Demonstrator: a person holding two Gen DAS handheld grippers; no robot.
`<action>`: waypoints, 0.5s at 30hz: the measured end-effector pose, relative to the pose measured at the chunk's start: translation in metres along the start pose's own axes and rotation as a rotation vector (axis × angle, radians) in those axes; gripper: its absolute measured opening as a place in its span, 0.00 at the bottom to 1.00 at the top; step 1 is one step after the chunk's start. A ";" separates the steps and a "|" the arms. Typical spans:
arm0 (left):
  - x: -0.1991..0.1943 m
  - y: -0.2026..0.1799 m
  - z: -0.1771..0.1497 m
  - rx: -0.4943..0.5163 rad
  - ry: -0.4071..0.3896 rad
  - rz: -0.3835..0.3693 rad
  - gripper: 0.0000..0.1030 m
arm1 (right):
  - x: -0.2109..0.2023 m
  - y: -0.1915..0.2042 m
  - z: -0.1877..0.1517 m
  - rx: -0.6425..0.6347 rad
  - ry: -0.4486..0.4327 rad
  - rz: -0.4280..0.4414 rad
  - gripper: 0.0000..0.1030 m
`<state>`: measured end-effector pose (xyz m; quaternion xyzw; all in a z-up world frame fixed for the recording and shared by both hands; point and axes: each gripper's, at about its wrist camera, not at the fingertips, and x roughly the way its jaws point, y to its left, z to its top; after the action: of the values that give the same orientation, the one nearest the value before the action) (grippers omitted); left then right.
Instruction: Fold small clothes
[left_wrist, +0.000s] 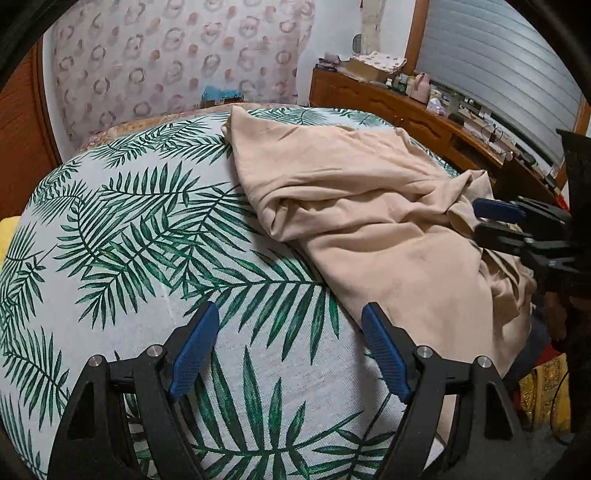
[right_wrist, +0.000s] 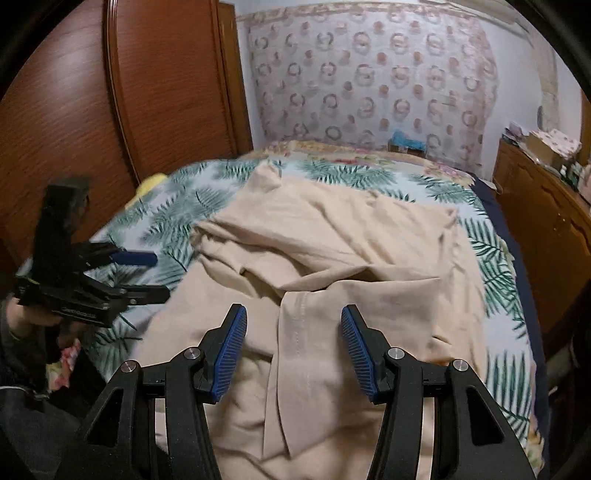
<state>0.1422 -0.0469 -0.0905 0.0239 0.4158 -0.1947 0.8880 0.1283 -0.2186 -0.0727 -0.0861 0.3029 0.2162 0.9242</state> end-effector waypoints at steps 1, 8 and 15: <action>0.000 -0.001 -0.001 0.007 -0.004 0.008 0.78 | 0.004 0.001 0.001 -0.011 0.009 -0.018 0.54; -0.001 -0.001 -0.002 0.019 -0.018 0.008 0.80 | 0.015 0.001 -0.003 -0.049 0.035 -0.097 0.08; -0.002 0.000 -0.004 0.006 -0.031 -0.007 0.80 | -0.033 -0.018 -0.020 0.052 -0.057 -0.132 0.03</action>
<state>0.1387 -0.0452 -0.0914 0.0222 0.4016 -0.1994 0.8936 0.1021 -0.2523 -0.0682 -0.0758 0.2754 0.1491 0.9467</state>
